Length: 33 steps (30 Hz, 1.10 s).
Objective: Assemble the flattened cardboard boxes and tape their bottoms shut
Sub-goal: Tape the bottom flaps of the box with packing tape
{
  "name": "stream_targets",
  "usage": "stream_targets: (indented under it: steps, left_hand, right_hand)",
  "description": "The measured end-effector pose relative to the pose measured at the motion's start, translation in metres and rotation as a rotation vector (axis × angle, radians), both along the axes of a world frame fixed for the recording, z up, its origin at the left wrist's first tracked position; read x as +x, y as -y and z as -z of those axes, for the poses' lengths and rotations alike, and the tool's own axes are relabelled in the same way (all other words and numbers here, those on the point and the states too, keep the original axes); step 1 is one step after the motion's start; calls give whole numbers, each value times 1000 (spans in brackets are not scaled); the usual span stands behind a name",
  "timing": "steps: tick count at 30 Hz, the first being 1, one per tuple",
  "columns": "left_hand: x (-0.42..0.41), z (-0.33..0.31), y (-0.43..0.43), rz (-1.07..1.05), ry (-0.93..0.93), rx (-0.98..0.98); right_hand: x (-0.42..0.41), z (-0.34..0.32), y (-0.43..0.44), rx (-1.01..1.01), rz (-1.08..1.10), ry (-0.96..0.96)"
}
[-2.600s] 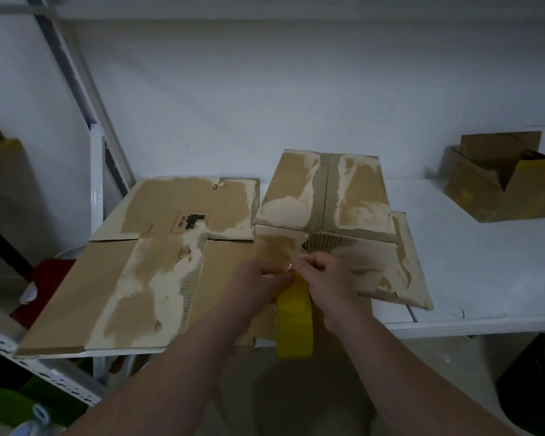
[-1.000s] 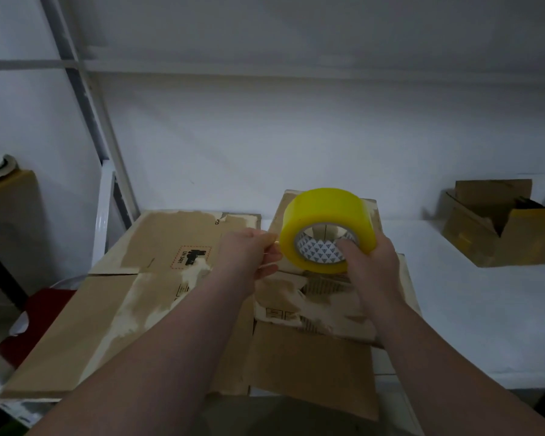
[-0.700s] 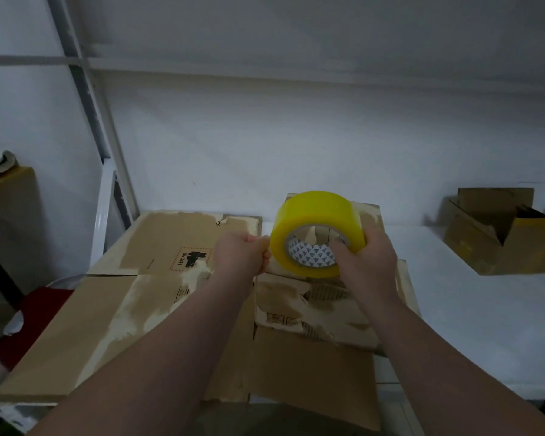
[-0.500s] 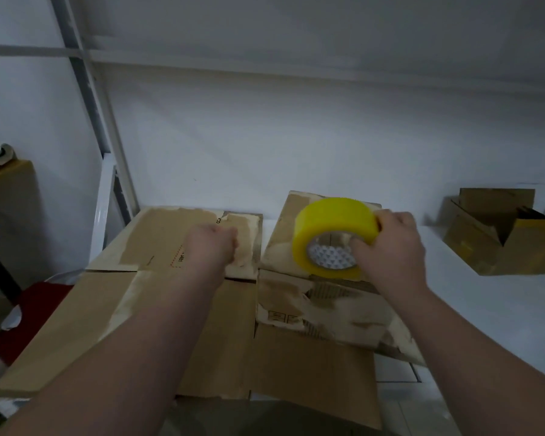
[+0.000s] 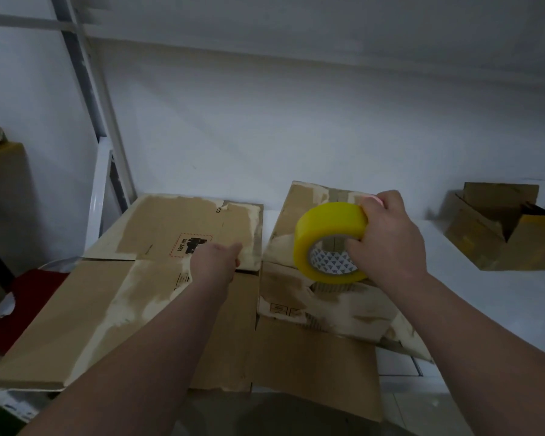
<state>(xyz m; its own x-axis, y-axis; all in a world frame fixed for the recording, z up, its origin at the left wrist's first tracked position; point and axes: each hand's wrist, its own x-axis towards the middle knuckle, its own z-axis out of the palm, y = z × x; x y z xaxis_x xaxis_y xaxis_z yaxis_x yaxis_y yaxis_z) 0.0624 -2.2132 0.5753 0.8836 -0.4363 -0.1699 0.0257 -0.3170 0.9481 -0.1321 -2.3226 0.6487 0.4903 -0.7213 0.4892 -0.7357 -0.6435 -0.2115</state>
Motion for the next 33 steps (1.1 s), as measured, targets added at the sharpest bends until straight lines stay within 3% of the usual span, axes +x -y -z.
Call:
stream_targets:
  steps: [12, 21, 24, 27, 30, 32, 33]
  left_hand:
    - [-3, 27, 3, 30, 98, 125]
    - [-24, 45, 7, 173, -27, 104]
    - [-28, 41, 7, 206, -160, 64]
    - [-29, 47, 3, 295, -309, 166]
    - [-23, 57, 2, 268, -110, 238]
    - [-22, 48, -2, 113, 55, 63]
    - [-24, 39, -4, 86, 43, -92]
  right_hand:
    - [7, 0, -1, -89, -49, -53]
    - [5, 15, -4, -65, -44, 42]
    - [6, 17, -3, -58, -38, 61]
    - [5, 18, -1, -54, -32, 77]
    - [5, 19, 0, -69, -41, 79]
    - [6, 20, 1, -65, -41, 78]
    - [6, 20, 1, -67, -41, 84]
